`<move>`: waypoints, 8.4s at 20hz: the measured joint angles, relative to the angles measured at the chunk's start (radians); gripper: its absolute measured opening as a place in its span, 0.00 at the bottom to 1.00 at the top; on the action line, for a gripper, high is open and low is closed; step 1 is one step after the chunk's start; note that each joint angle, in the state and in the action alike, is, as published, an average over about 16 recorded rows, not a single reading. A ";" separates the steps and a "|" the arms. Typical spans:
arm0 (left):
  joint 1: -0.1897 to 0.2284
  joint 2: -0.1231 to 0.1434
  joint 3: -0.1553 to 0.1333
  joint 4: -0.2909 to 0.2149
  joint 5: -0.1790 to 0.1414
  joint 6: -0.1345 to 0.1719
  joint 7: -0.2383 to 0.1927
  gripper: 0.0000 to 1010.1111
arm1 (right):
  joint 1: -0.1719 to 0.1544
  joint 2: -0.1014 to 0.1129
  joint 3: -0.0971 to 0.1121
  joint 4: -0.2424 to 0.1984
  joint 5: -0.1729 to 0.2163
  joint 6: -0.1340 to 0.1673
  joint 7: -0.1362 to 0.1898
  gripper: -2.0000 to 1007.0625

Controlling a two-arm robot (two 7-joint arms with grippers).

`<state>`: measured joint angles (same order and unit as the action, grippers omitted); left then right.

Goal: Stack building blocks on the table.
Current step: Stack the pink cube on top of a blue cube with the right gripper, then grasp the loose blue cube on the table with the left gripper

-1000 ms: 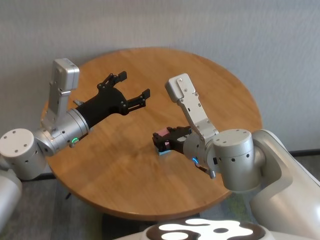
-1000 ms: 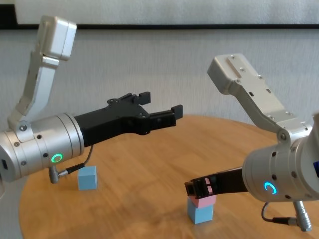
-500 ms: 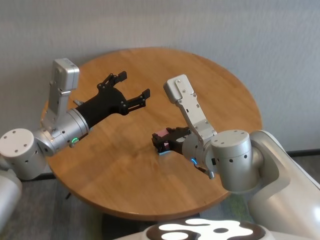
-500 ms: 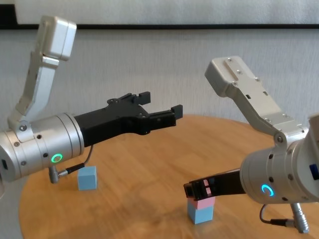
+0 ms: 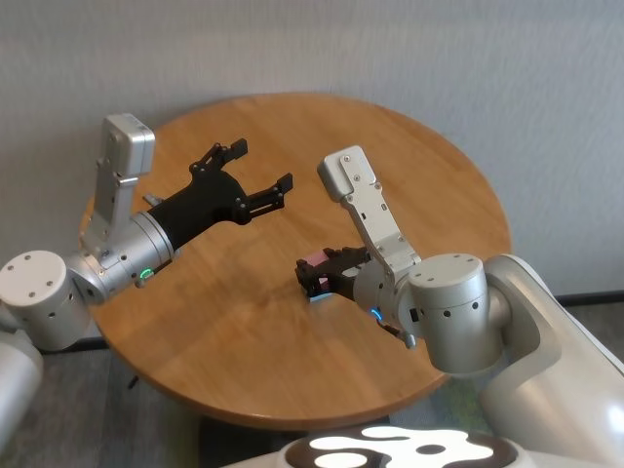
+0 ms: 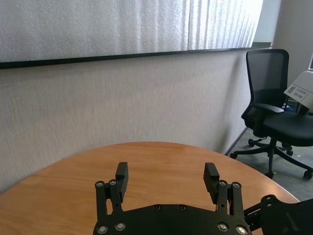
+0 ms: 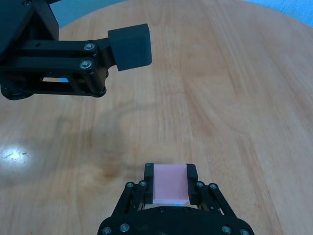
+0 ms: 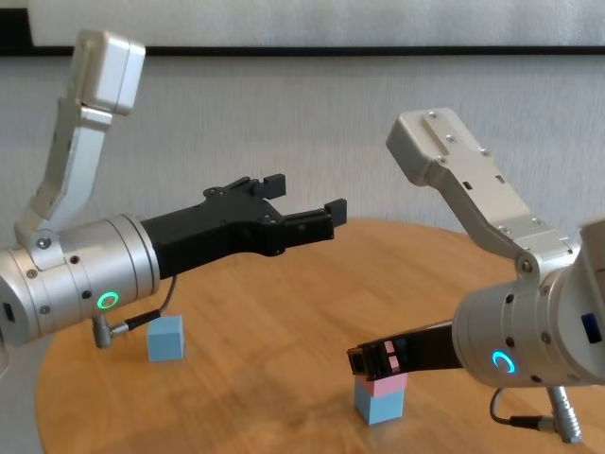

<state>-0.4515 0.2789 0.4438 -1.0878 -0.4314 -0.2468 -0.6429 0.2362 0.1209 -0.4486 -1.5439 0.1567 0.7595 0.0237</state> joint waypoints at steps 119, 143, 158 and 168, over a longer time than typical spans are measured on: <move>0.000 0.000 0.000 0.000 0.000 0.000 0.000 0.99 | -0.125 0.019 0.205 -0.009 -0.140 -0.717 0.154 1.00; 0.019 0.001 -0.007 -0.031 -0.008 0.034 0.036 0.99 | -0.125 0.018 0.204 -0.010 -0.139 -0.715 0.154 1.00; 0.203 0.006 -0.074 -0.306 -0.012 0.313 0.326 0.99 | -0.125 0.019 0.204 -0.011 -0.139 -0.714 0.154 1.00; 0.271 0.016 -0.118 -0.430 -0.006 0.528 0.438 0.99 | -0.125 0.019 0.204 -0.011 -0.139 -0.714 0.154 1.00</move>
<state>-0.1803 0.2953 0.3258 -1.5176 -0.4376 0.2816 -0.2047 0.1109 0.1400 -0.2450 -1.5551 0.0173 0.0451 0.1778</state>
